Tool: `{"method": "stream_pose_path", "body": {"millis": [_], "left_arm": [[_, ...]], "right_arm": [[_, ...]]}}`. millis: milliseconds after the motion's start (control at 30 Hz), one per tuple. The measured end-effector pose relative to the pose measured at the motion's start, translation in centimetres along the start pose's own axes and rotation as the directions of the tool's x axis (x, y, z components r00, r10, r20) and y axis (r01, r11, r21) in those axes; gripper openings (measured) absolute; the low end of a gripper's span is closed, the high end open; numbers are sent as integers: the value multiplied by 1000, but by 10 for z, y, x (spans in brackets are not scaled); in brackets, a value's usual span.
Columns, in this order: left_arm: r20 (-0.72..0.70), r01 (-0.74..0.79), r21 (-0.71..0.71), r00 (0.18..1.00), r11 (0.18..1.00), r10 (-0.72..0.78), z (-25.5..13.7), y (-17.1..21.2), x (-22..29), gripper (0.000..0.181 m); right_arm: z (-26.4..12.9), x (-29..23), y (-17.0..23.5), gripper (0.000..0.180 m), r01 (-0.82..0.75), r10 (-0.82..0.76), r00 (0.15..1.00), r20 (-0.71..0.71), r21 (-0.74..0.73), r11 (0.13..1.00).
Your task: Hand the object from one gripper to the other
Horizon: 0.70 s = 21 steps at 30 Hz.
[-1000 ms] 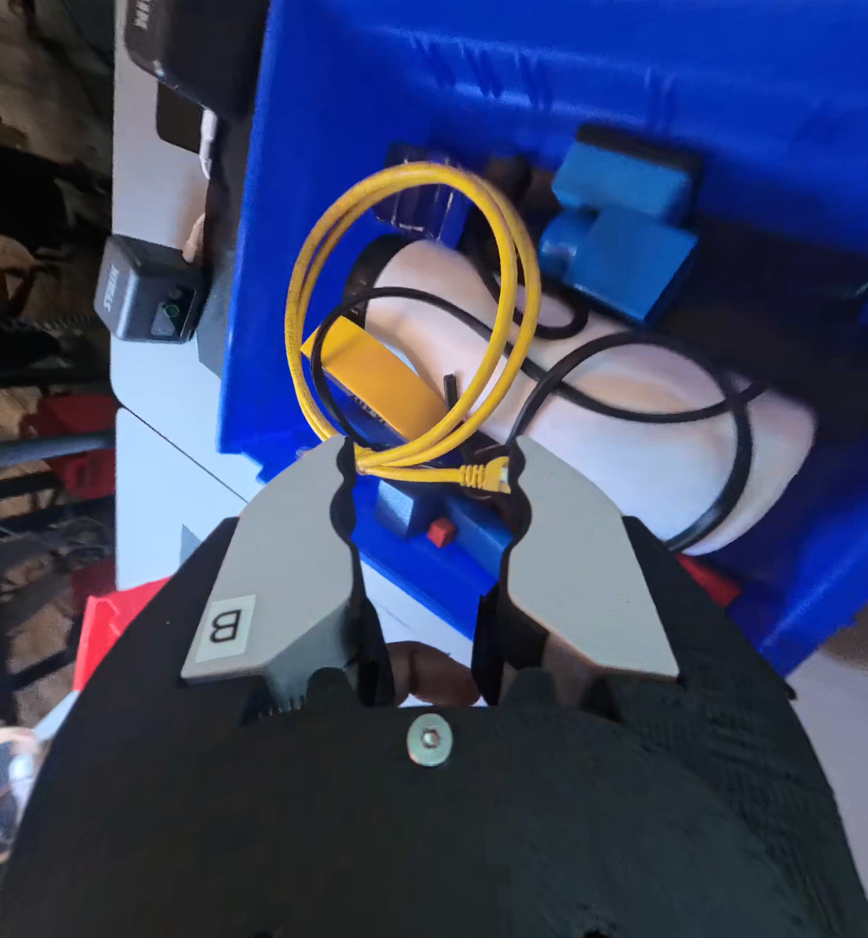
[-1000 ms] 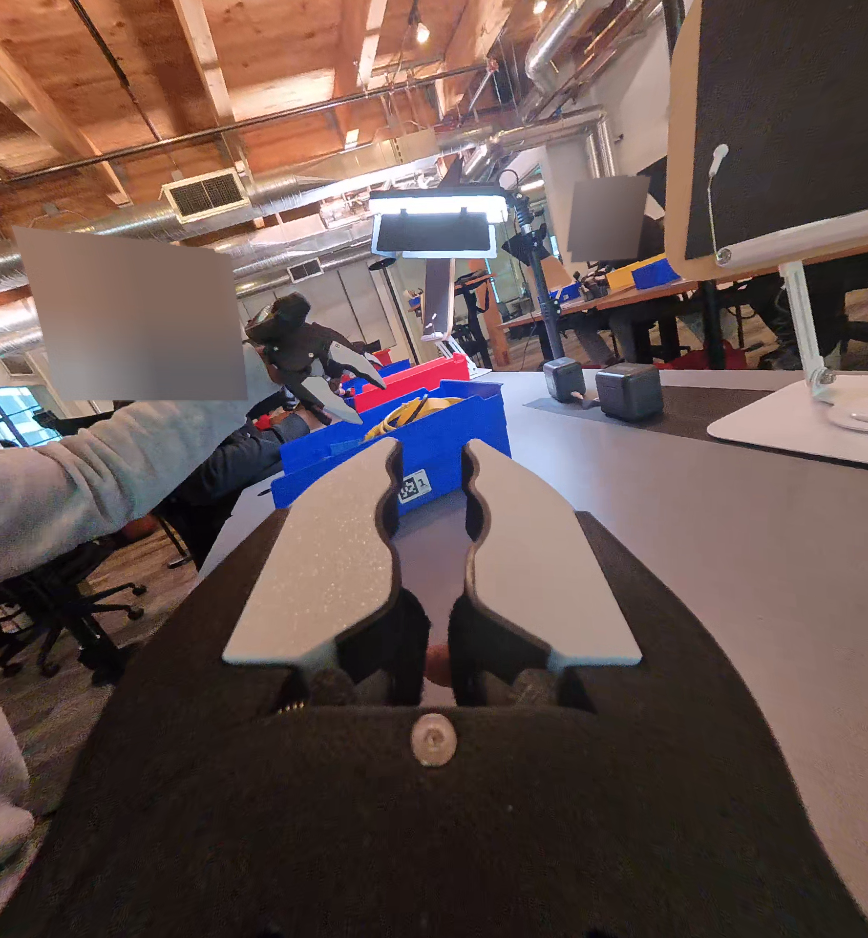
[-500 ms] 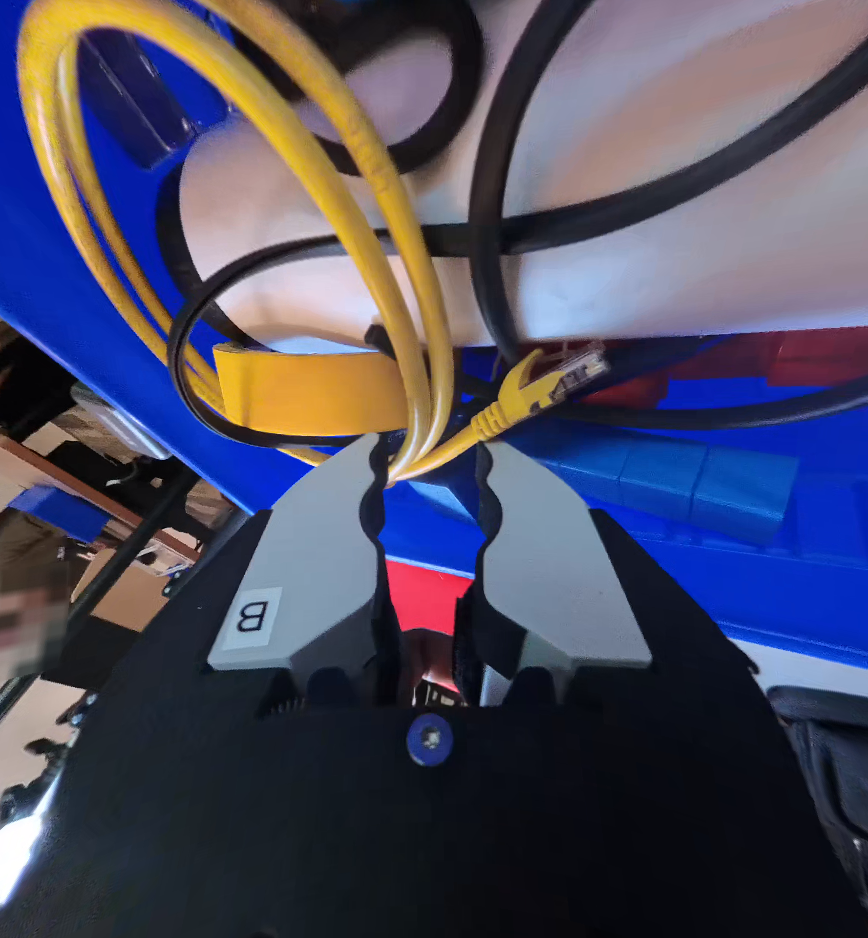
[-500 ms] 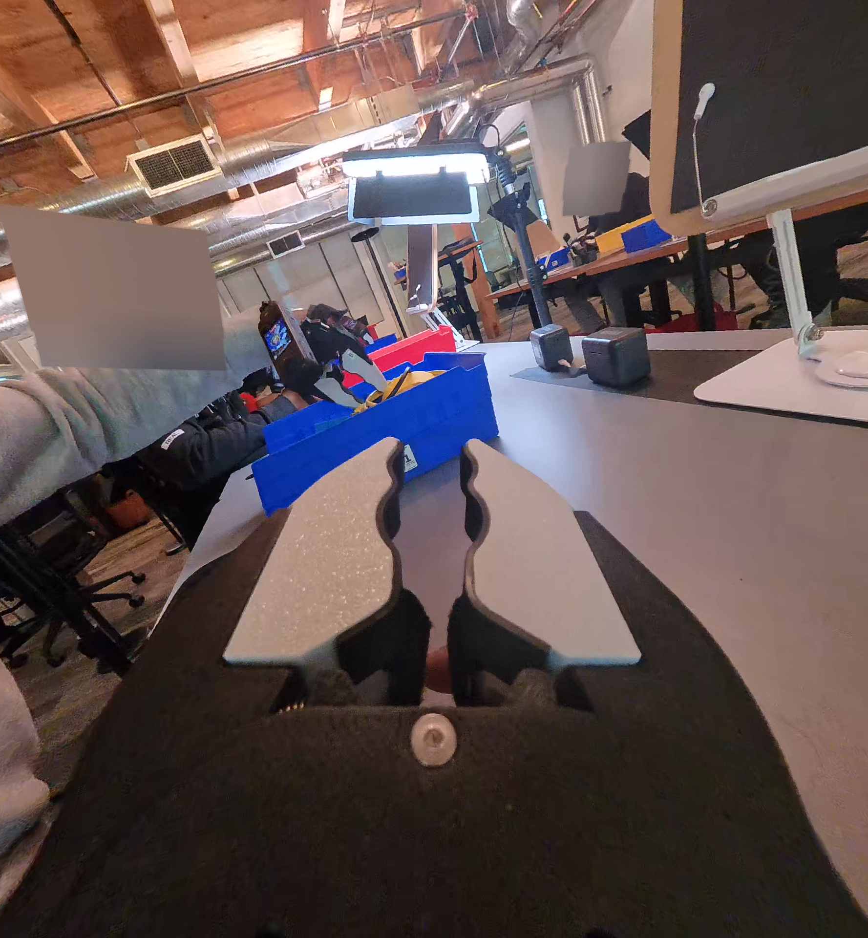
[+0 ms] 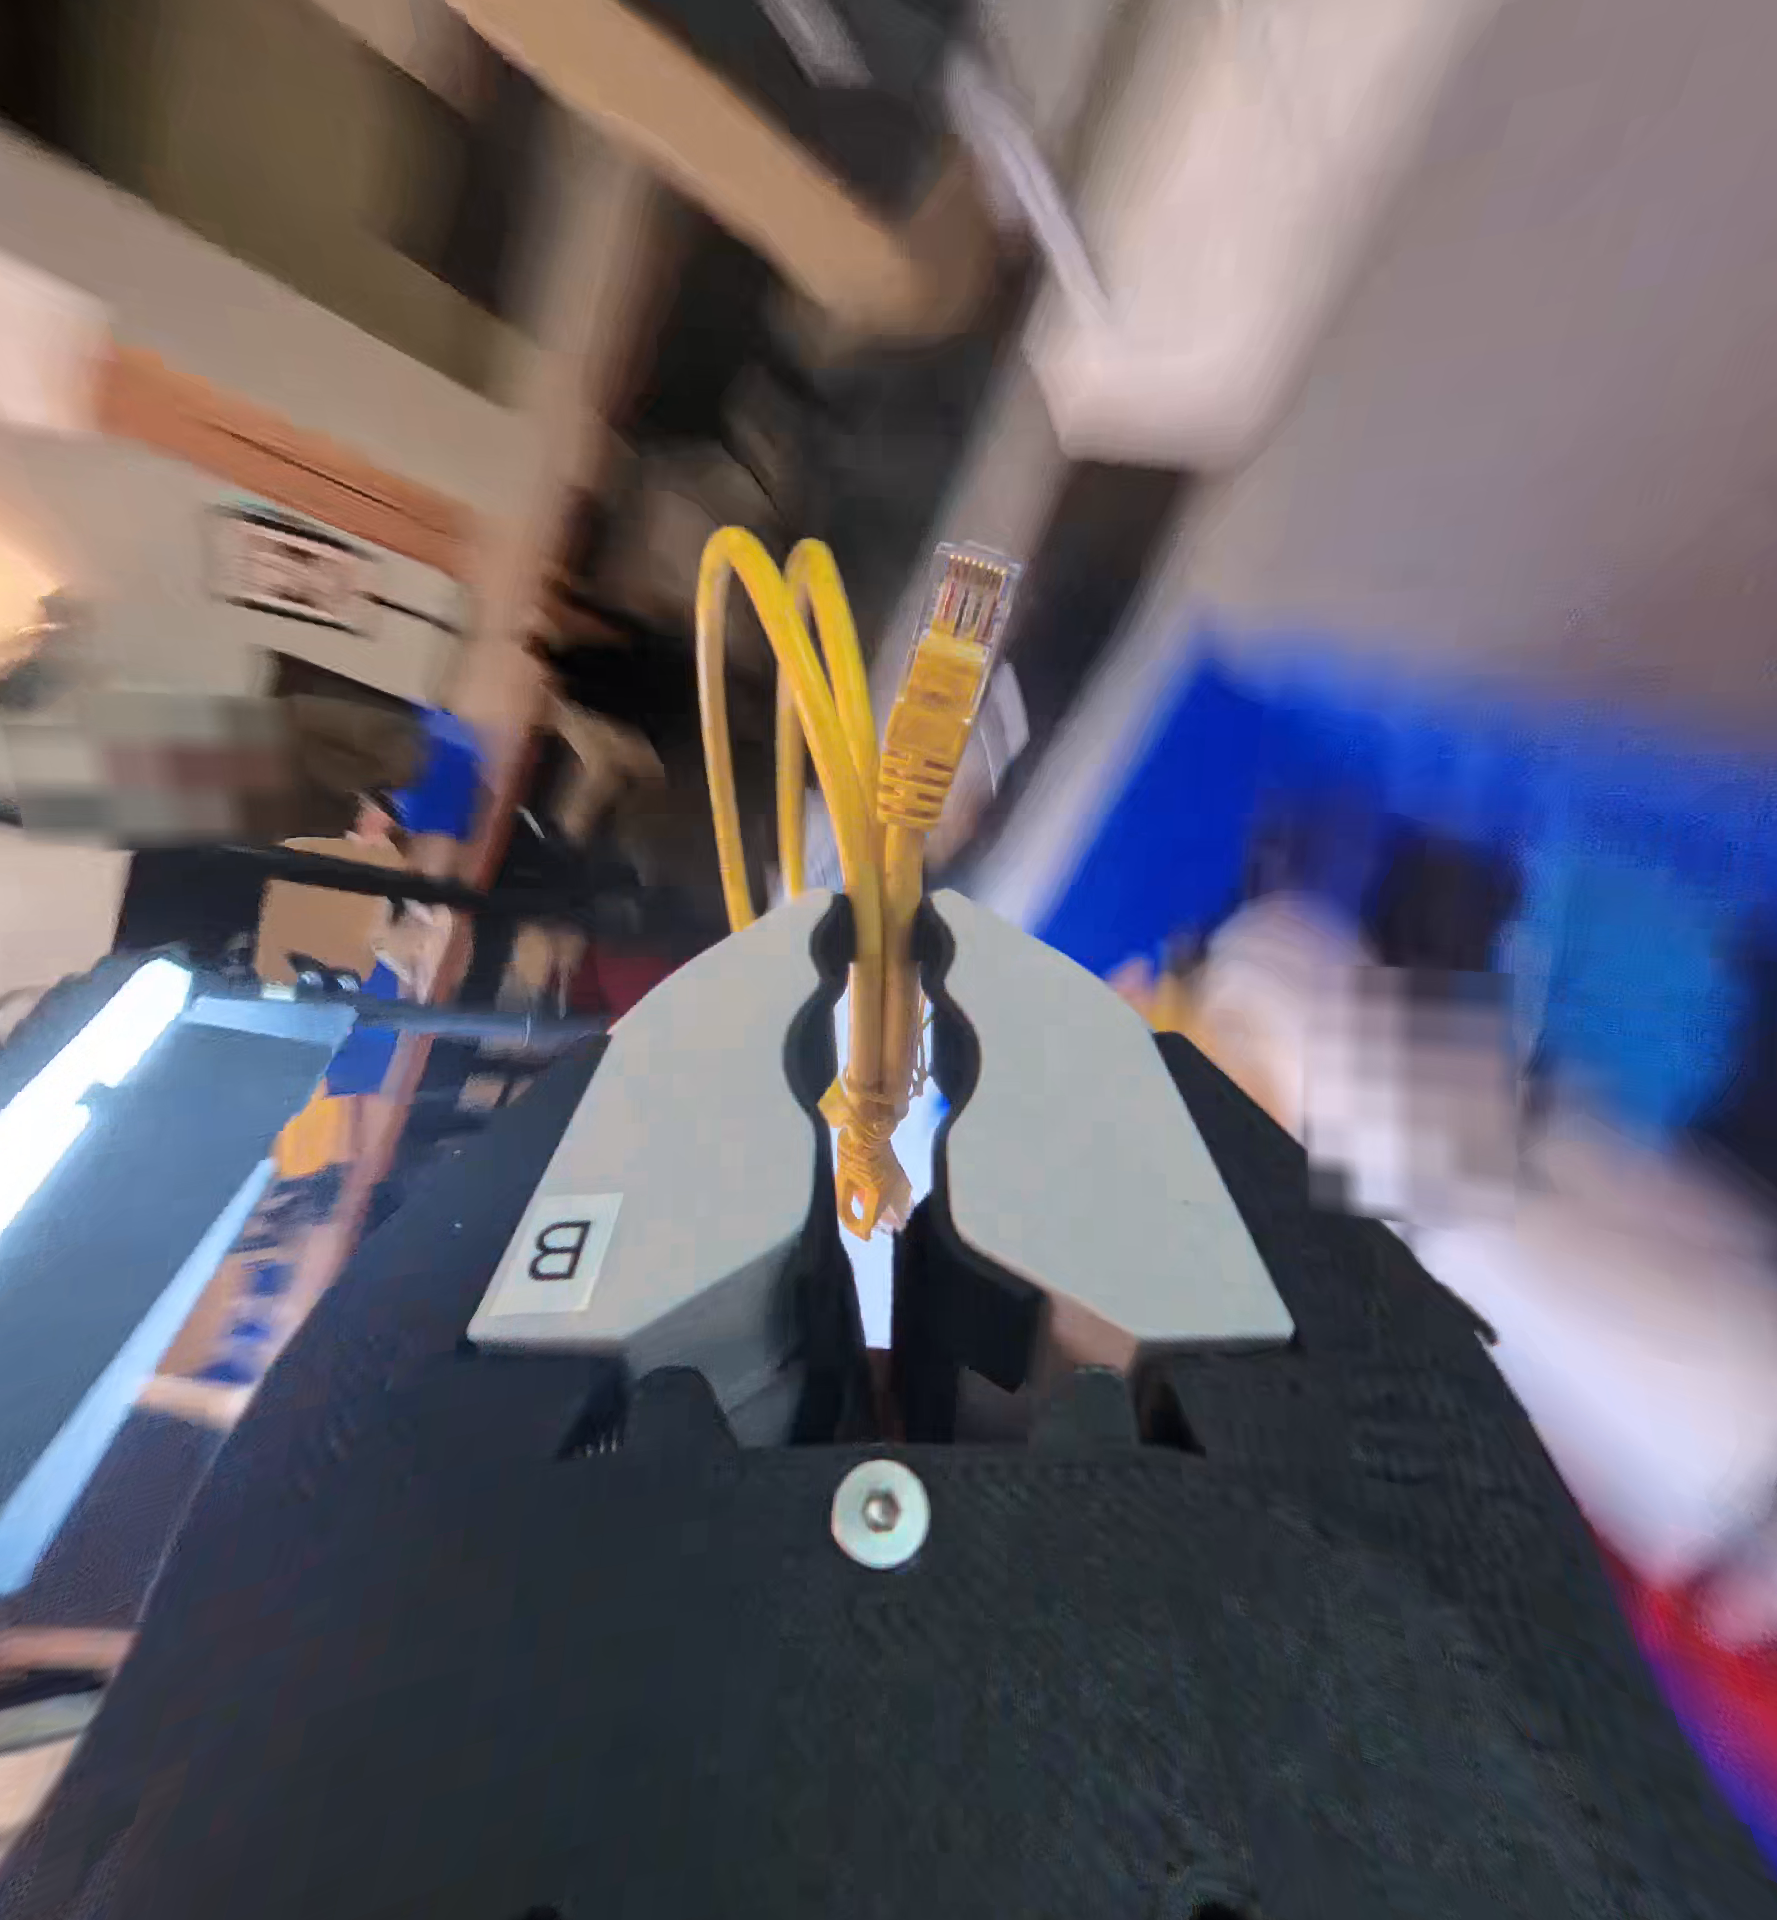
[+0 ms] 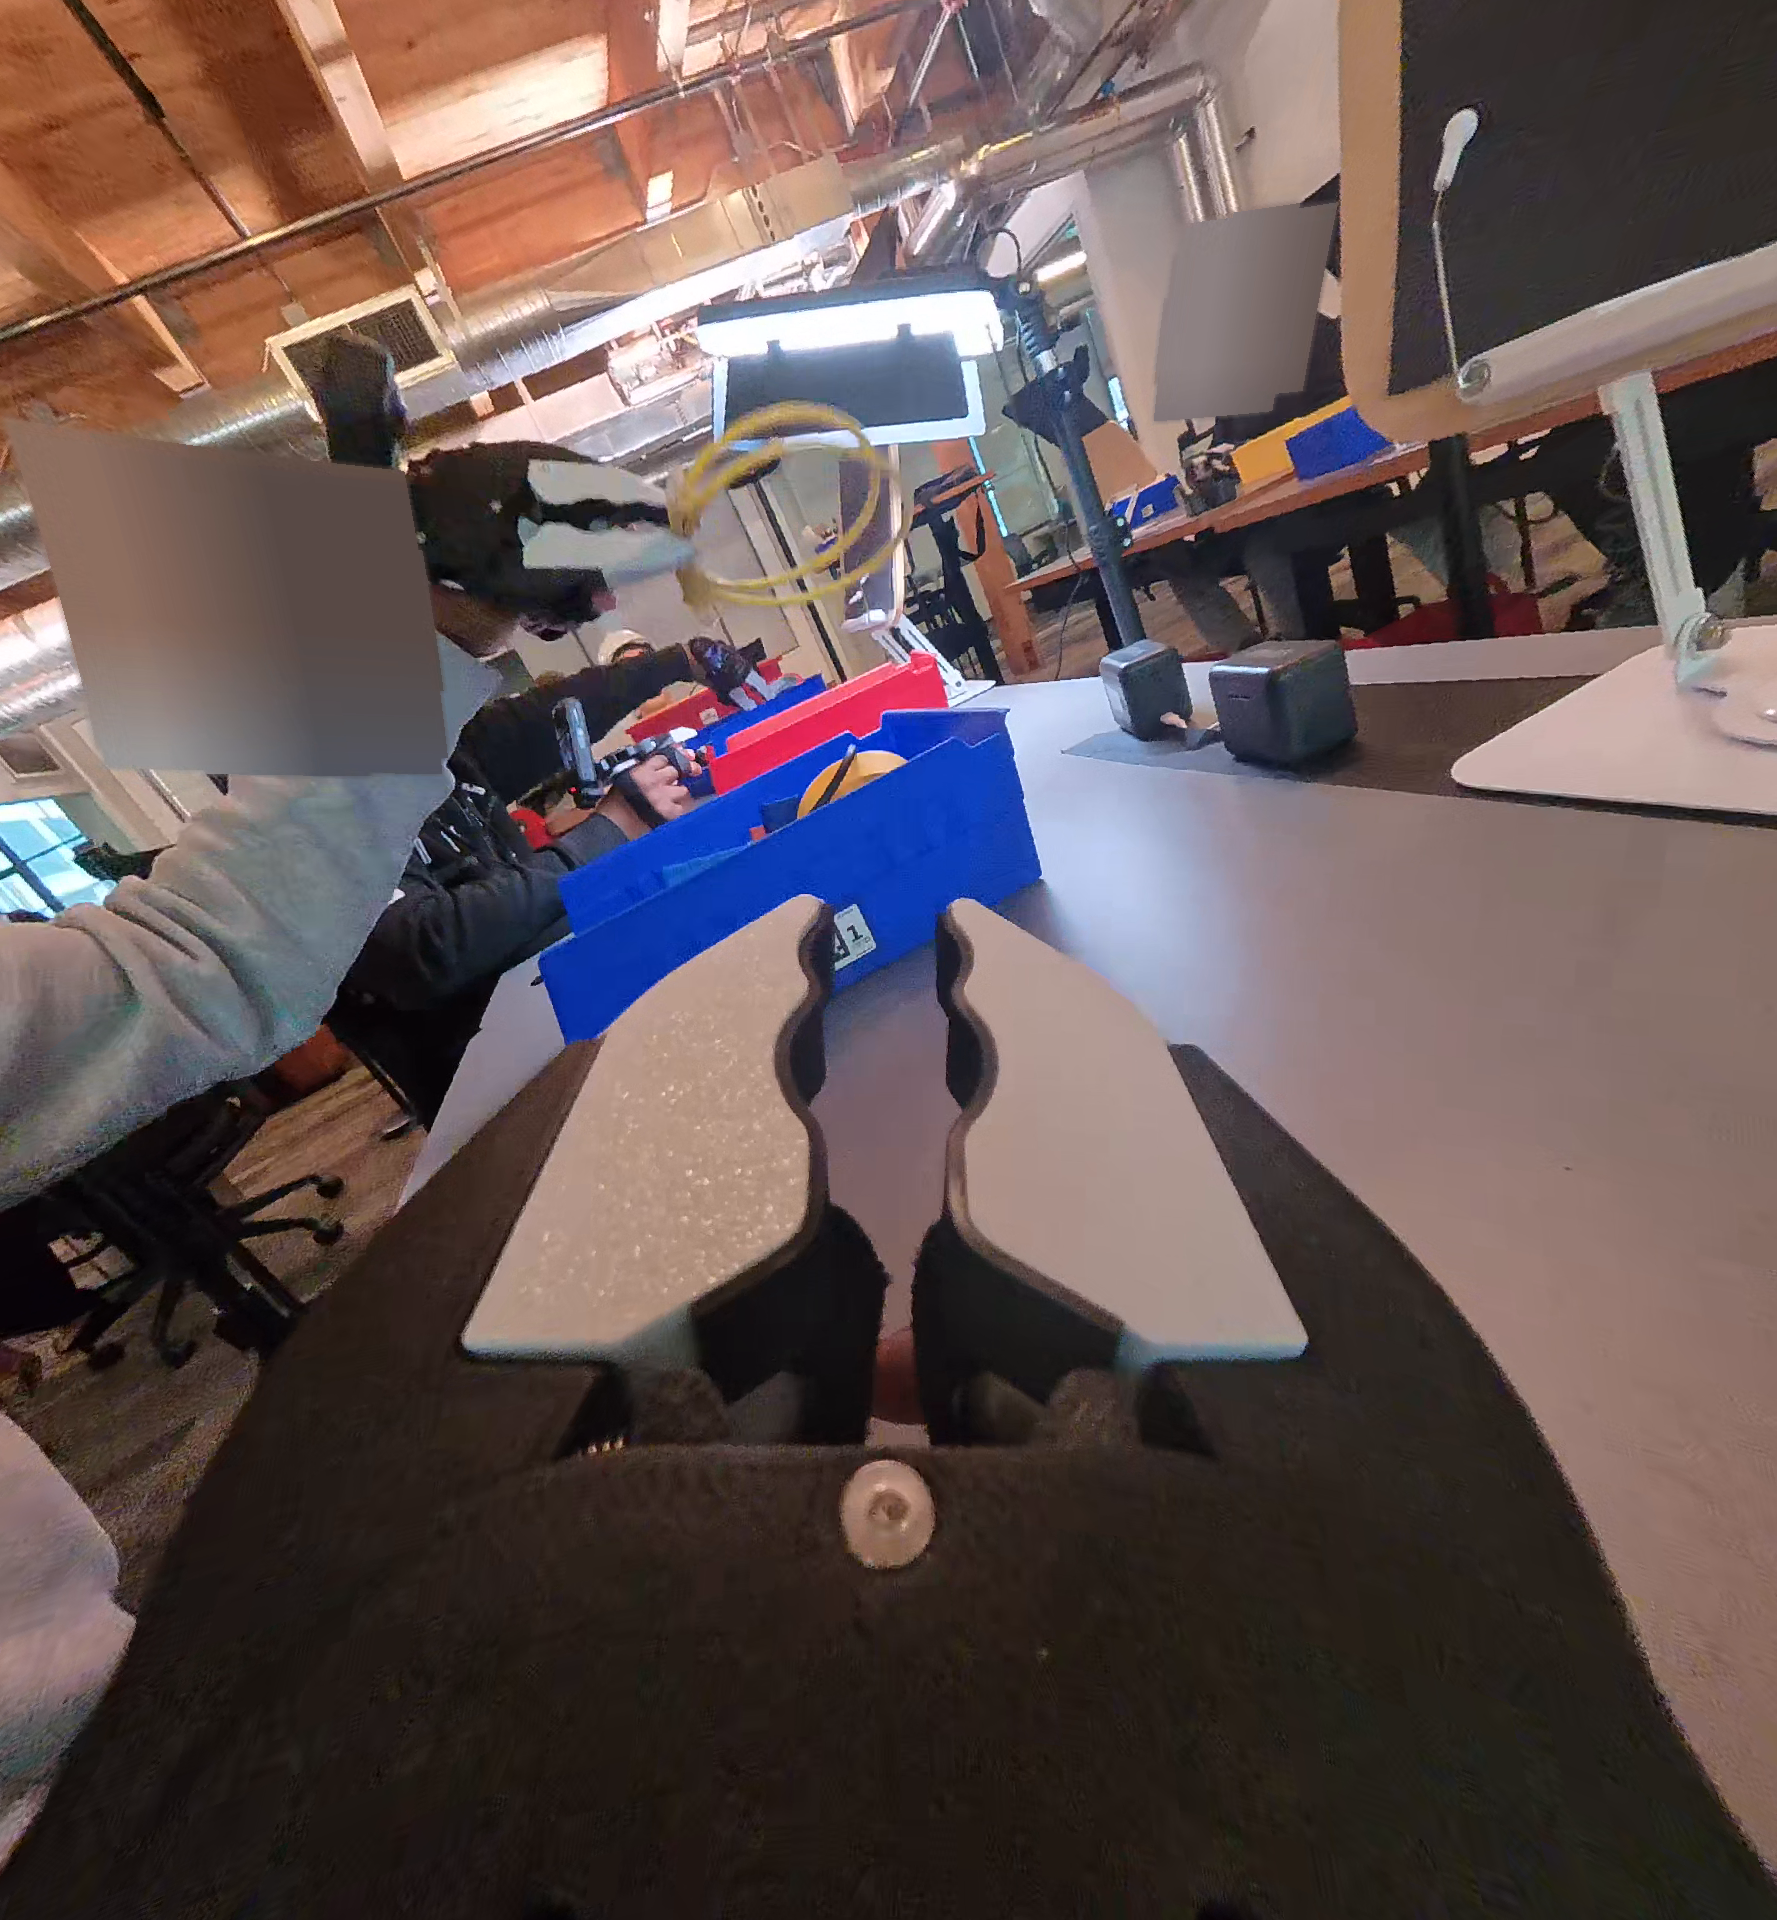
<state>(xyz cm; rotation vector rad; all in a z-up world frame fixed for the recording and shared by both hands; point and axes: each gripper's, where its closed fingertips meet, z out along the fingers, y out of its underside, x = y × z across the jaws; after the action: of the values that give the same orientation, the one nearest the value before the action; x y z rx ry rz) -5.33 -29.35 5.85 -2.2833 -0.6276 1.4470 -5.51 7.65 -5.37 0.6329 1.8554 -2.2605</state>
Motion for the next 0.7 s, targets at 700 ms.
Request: {"method": "stream_pose_path", "body": {"millis": [700], "left_arm": [[-511, 826, 349, 564, 443, -648, 110, -239, 264, 12]], "right_arm": [[31, 8, -20, 53, -14, 14, 1000, 15, -31, 999]]}}
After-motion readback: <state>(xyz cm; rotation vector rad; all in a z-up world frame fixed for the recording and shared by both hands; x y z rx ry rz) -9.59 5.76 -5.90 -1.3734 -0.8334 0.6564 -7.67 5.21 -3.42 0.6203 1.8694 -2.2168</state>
